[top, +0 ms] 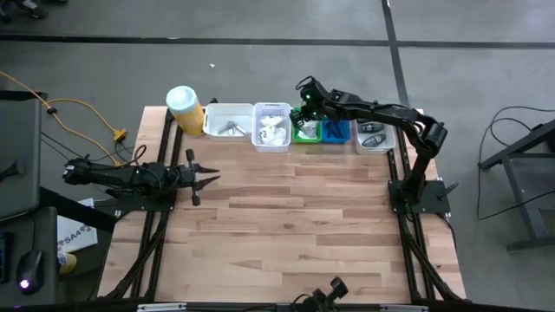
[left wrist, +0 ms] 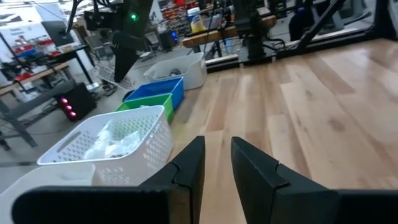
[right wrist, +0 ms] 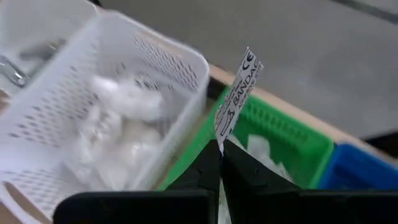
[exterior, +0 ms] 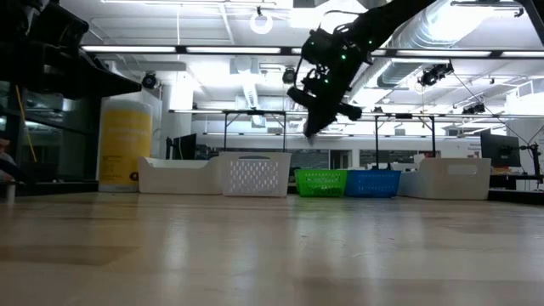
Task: Pick & Place Travel size toiletries
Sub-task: Put the white bandage into the green bin, then return to Home Position
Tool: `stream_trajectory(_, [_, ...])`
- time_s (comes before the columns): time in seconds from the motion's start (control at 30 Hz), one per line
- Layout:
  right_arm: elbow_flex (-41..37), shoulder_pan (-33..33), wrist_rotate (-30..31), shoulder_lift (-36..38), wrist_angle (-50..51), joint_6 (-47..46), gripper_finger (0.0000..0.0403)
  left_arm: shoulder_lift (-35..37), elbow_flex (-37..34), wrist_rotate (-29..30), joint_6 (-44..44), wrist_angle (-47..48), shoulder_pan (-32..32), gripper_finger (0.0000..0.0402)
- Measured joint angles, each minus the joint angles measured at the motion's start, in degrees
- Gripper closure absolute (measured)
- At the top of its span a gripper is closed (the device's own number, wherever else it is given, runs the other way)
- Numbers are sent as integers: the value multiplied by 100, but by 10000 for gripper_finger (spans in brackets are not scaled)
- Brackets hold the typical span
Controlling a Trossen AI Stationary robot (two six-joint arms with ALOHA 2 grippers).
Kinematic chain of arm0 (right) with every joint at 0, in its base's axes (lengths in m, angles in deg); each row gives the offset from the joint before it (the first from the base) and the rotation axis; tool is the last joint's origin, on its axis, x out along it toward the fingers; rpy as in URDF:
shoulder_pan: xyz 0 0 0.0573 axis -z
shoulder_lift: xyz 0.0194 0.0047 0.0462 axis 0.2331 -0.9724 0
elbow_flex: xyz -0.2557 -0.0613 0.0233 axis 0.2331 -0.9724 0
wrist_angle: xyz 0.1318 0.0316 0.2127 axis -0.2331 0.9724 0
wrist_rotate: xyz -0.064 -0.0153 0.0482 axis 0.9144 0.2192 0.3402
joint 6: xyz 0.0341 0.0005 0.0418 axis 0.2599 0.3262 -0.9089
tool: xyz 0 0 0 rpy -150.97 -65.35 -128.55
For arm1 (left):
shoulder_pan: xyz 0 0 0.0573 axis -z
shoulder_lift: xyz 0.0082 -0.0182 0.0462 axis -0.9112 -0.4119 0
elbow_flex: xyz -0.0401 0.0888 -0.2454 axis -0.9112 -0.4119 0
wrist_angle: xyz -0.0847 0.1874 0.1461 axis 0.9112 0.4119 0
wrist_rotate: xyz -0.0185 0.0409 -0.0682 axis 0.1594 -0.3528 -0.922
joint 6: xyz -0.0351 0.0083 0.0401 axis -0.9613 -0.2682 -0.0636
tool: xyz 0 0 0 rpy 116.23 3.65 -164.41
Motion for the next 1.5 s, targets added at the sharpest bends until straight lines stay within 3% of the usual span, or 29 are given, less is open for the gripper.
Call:
stream_trajectory(0.3, [-251,-132,36,0,502,-291,386,-2,-7,-74,-125,11,0,326])
stream_trajectory(0.43, [-441,-116,74,0,483,-392,342,-101,-7,-73,-127,13,0,326])
stream_trajectory(0.57, [-457,-114,539,-2,455,-345,281,-298,-11,-60,-90,13,0,326])
stream_trajectory(0.63, [-457,-109,357,9,470,-135,256,-368,-11,-118,98,7,2,326])
stream_trajectory(0.77, [-457,-173,-557,203,735,194,224,-405,4,-189,133,-115,2,325])
stream_trajectory(0.83, [-573,-364,-491,373,620,311,214,-405,46,-198,-119,-10,2,325])
stream_trajectory(0.97, [-1458,-976,52,817,-682,251,206,-405,63,-366,-363,101,2,325])
stream_trajectory(1.2, [-3669,-1980,-590,1483,-4446,-98,209,-401,45,-439,-416,-134,2,325])
stream_trajectory(1.5, [-5914,-2785,-409,2340,-8219,-157,210,-285,45,-128,-223,-342,-8,325])
